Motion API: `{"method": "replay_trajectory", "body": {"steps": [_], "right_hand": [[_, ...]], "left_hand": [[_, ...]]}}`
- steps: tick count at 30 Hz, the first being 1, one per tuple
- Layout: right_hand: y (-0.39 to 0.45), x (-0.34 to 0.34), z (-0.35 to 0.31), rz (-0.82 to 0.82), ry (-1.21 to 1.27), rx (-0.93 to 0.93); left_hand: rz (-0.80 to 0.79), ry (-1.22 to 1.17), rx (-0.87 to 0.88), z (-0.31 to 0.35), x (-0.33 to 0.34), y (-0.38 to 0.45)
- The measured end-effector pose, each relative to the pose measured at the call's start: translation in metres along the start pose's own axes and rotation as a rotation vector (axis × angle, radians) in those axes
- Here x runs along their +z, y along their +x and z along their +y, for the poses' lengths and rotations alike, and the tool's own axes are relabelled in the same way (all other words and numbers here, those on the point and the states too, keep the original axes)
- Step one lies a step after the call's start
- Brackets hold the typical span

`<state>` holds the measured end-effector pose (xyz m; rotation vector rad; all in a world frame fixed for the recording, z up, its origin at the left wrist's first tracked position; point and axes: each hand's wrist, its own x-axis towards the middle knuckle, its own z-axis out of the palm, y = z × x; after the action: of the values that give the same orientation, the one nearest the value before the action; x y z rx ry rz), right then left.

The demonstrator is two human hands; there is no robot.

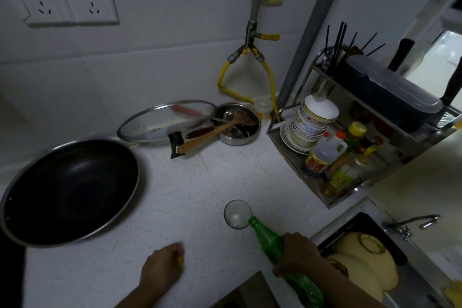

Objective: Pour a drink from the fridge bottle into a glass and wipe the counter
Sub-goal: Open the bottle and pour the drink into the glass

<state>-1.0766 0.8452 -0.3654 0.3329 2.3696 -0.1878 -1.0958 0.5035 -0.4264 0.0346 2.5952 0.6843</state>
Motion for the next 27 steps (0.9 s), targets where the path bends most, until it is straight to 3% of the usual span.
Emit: {"method": "replay_trajectory", "body": {"steps": [27], "right_hand": [[0.0004, -0.0018, 0.0042, 0.029, 0.092, 0.009]], "left_hand": [[0.002, 0.007, -0.013, -0.0010, 0.0026, -0.0013]]}}
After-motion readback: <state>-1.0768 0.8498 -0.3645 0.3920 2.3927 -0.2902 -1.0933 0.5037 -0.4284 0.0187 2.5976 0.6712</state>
